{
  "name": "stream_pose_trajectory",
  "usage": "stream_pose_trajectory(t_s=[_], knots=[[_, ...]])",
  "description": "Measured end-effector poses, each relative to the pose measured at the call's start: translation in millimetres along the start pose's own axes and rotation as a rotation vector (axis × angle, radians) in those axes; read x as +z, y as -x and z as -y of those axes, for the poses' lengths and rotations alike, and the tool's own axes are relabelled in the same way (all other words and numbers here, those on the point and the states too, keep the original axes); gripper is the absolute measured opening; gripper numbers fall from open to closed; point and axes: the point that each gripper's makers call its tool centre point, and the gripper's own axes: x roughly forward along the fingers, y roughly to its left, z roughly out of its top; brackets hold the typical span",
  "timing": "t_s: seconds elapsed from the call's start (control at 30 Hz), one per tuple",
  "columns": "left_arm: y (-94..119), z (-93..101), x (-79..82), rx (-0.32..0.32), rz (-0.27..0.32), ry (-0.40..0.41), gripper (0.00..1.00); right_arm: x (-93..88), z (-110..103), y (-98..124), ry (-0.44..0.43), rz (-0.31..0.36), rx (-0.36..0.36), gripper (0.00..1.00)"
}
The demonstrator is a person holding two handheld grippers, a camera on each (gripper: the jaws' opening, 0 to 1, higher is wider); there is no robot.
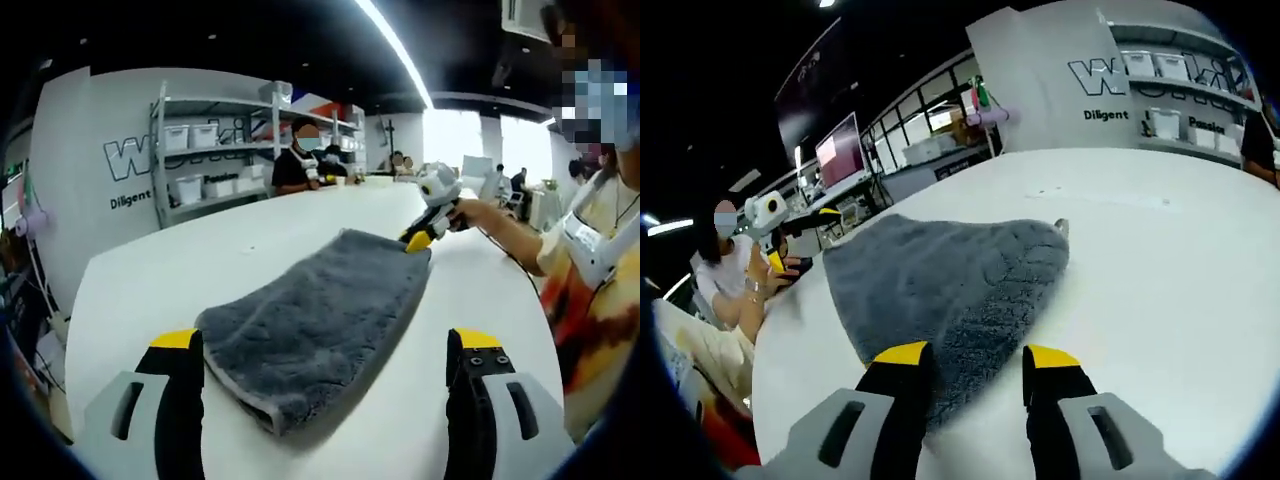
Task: Fold the towel on the table until its edges align and the towel forms a compact rectangular stack.
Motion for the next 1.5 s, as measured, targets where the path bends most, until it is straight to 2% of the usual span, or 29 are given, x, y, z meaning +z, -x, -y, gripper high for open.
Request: stream_pose_trajectory(t_s=[0.13, 0.37, 0.53, 0.97, 1.17, 1.5], knots=[[-0.8, -0.5, -2.6, 0.002, -0.013, -0.008, 0.99, -2.4, -5.0, -0.9, -0.078, 0.0, 0.063, 0.24], [-4.1, 3.6, -5.3, -0.012, -0.03, -0.015, 0.99, -2.7, -7.8, -0.9, -0.089, 0.016, 0.105, 0.13], [-5.0, 3.5, -7.9, -0.007, -0.042, -0.01, 0.99, -3.3, -10.5, 2.7, -0.069, 0.02, 0.113, 0.11], [-4.6, 3.3, -7.4, -0.01, -0.046, -0.012, 0.99, -3.9, 11.0, 18.3, -0.052, 0.024, 0.089, 0.1], [-4.6, 5.8, -7.7, -0.021, -0.049, -0.013, 0.99, -1.9, 29.0, 31.0, -0.003, 0.022, 0.03, 0.09], [-5.6, 7.4, -11.0, -0.022, -0.061, -0.009, 0.99, -5.8, 60.4, 56.4, -0.01, 0.025, -0.038, 0.09]])
